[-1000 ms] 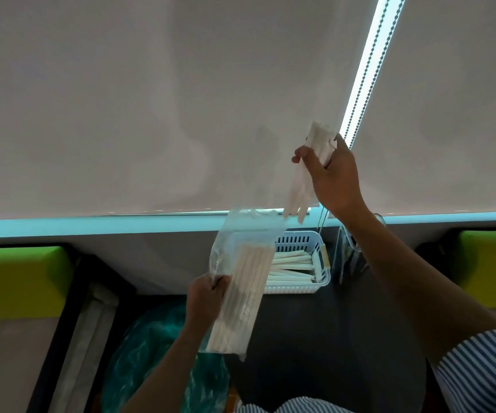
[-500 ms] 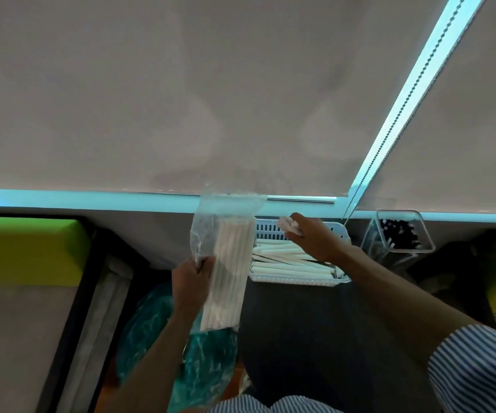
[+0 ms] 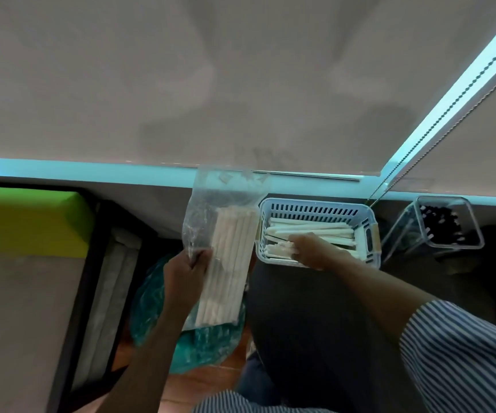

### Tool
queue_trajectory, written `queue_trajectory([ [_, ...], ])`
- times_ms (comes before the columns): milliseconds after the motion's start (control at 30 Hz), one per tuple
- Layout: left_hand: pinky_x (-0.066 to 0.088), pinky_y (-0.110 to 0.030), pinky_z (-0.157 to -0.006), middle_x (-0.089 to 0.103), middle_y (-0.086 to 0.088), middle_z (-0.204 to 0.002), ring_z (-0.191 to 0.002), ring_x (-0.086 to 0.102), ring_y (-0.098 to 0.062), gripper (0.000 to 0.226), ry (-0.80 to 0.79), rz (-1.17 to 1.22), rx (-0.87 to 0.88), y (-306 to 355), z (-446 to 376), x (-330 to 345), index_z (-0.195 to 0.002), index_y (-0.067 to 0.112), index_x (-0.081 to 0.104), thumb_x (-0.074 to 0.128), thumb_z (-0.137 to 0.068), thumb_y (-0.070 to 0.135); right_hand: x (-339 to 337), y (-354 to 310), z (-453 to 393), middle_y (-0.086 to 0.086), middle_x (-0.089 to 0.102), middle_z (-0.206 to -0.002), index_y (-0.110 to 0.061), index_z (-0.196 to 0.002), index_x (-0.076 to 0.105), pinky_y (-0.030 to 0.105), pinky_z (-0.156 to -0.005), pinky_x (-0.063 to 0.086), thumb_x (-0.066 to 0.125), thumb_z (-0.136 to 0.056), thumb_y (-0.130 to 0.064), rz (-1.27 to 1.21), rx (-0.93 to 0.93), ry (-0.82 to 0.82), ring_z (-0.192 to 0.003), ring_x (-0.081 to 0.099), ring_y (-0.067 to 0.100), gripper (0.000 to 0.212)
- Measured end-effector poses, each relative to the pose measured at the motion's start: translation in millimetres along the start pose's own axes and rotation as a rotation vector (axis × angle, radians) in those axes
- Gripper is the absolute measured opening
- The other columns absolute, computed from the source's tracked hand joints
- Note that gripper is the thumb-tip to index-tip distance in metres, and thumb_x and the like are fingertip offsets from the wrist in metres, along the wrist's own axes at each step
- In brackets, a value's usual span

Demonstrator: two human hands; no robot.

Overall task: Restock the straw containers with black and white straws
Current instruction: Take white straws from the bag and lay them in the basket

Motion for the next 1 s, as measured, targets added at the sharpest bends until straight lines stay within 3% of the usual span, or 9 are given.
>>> queue_trajectory([
  [133, 0.037, -0.011, -0.052, 0.067, -0.006, -0.059, -0.056, 0.058, -0.009, 0.019, -0.027, 0.012, -0.032, -5.1, -0.7, -0.6, -0.076, 0.012, 0.076, 0.07, -0.092, 0.019, 5.8, 11.4, -8.1, 0.014, 0.069, -0.107, -0.009, -0.111, 0.064, 0.041, -0.083, 0.057, 0.05, -0.096, -0.008, 0.078, 0.084, -0.004, -0.095, 0.067, 0.03, 0.02],
  [300, 0.04, -0.02, -0.052, 0.065, -0.013, -0.058, -0.053, 0.054, -0.011, 0.021, -0.062, 0.074, -0.057, -5.2, -0.6, 4.4, -0.075, 0.009, 0.076, 0.069, -0.093, 0.017, 1.2, 17.4, -17.4, 0.015, 0.067, -0.1, -0.013, -0.102, 0.058, 0.044, -0.072, 0.058, 0.052, -0.095, -0.011, 0.061, 0.135, 0.058, -0.081, 0.065, 0.031, 0.009],
  [533, 0.044, -0.023, -0.053, 0.068, -0.015, -0.061, -0.054, 0.056, -0.012, 0.02, -0.105, 0.138, -0.072, -8.7, -0.9, 9.8, -0.075, 0.016, 0.076, 0.069, -0.093, 0.017, -14.5, 12.0, -22.3, 0.015, 0.064, -0.129, -0.011, -0.137, 0.053, 0.049, -0.1, 0.05, 0.072, -0.091, -0.023, -0.046, 0.12, 0.175, -0.12, 0.06, 0.033, 0.051],
  [600, 0.048, -0.024, -0.055, 0.07, -0.013, -0.063, -0.055, 0.059, -0.011, 0.023, -0.106, 0.197, -0.115, -5.7, 0.7, 12.5, -0.074, 0.028, 0.074, 0.069, -0.093, 0.015, -25.1, 1.9, -16.7, 0.013, 0.067, -0.125, -0.01, -0.134, 0.056, 0.045, -0.098, 0.051, 0.069, -0.093, -0.023, -0.196, 0.08, 0.285, -0.115, 0.064, 0.029, 0.045],
  [667, 0.049, -0.024, -0.054, 0.069, -0.01, -0.062, -0.054, 0.057, -0.008, 0.028, -0.103, 0.294, -0.161, 1.1, 1.2, 16.2, -0.074, 0.031, 0.074, 0.069, -0.093, 0.012, -35.7, -14.1, -5.1, 0.012, 0.07, -0.116, -0.011, -0.128, 0.059, 0.039, -0.092, 0.056, 0.063, -0.097, -0.027, -0.515, 0.047, 0.31, -0.103, 0.068, 0.024, 0.035],
  [733, 0.045, -0.02, -0.052, 0.061, -0.011, -0.061, -0.051, 0.05, -0.006, 0.027, -0.121, 0.412, -0.193, 15.1, 2.0, 21.0, -0.075, 0.024, 0.074, 0.066, -0.095, 0.008, -41.4, -31.0, 13.4, 0.012, 0.069, -0.116, -0.014, -0.128, 0.058, 0.041, -0.092, 0.057, 0.059, -0.098, -0.039, -0.902, 0.009, 0.138, -0.103, 0.069, 0.026, 0.039],
  [800, 0.043, -0.02, -0.052, 0.057, -0.008, -0.062, -0.053, 0.046, -0.007, 0.021, -0.147, 0.494, -0.215, 28.7, 1.0, 27.6, -0.08, 0.018, 0.076, 0.065, -0.096, 0.011, -40.9, -45.0, 30.7, 0.011, 0.067, -0.121, -0.017, -0.132, 0.056, 0.045, -0.092, 0.057, 0.06, -0.094, -0.049, -1.139, -0.047, -0.06, -0.111, 0.067, 0.029, 0.05],
  [900, 0.047, -0.02, -0.055, 0.063, -0.002, -0.063, -0.054, 0.052, -0.006, 0.02, -0.197, 0.525, -0.196, 51.2, 2.3, 37.8, -0.086, 0.013, 0.076, 0.061, -0.099, 0.015, -38.1, -59.9, 50.3, 0.01, 0.066, -0.121, -0.014, -0.13, 0.054, 0.043, -0.087, 0.058, 0.064, -0.093, -0.034, -1.36, -0.083, -0.105, -0.115, 0.065, 0.031, 0.043],
  [1000, 0.055, -0.024, -0.064, 0.072, -0.001, -0.079, -0.069, 0.067, -0.009, 0.02, -0.323, 0.616, -0.179, 72.5, 11.2, 44.7, -0.097, 0.012, 0.072, 0.055, -0.101, 0.02, -38.8, -65.9, 67.0, 0.015, 0.065, -0.118, -0.007, -0.123, 0.056, 0.046, -0.089, 0.059, 0.058, -0.096, -0.017, -1.516, -0.105, 0.06, -0.11, 0.066, 0.032, 0.028],
])
Point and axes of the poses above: each hand's wrist, its own z-axis away from the middle knuckle, its own x-axis out of the palm, y = z × x, the point moved 2 cm from there along -z, towards the middle knuckle
